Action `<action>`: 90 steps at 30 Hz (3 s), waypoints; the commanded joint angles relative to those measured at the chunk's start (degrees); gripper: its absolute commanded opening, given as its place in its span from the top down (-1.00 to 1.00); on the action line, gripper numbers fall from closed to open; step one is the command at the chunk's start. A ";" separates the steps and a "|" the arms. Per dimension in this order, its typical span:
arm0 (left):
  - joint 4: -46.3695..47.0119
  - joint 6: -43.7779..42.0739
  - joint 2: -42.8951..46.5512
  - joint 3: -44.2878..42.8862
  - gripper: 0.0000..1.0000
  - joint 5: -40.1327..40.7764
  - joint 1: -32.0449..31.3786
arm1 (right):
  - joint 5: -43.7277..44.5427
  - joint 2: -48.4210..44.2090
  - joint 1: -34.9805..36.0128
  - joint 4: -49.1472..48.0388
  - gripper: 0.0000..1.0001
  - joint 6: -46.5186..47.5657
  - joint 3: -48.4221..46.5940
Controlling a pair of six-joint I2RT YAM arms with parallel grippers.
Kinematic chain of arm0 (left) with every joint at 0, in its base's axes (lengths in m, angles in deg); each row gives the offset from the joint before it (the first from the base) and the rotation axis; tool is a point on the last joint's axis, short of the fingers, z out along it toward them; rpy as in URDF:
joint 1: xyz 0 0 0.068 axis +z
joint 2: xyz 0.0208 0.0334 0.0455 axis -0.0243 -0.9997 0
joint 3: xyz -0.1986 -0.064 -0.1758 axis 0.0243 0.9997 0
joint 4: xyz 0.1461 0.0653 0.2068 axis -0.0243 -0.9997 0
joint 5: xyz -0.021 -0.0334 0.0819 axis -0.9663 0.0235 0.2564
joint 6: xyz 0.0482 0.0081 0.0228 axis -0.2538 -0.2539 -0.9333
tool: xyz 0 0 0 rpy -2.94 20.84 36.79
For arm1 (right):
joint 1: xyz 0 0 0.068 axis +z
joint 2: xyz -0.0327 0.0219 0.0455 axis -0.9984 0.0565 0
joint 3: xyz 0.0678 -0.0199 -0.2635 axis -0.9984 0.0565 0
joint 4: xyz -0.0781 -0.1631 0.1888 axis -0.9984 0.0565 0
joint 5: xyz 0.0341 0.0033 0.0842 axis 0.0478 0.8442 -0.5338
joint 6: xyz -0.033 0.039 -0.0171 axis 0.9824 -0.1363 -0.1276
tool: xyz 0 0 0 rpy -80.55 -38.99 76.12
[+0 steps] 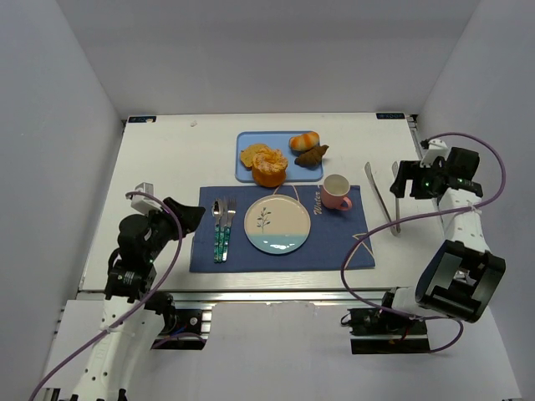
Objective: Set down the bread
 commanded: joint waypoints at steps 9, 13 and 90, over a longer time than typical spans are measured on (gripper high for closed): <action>1.57 0.74 0.62 2.75 -0.35 -0.95 0.21 | 8.48 5.69 0.19 -0.75 -0.79 13.60 4.68; 3.33 0.92 -0.70 3.55 -0.35 -1.66 0.30 | 7.96 10.87 1.15 -3.74 -0.79 14.22 4.86; 6.50 -0.31 -7.82 2.84 -0.35 -1.22 0.21 | -10.41 36.20 47.91 13.03 0.49 -0.72 -55.79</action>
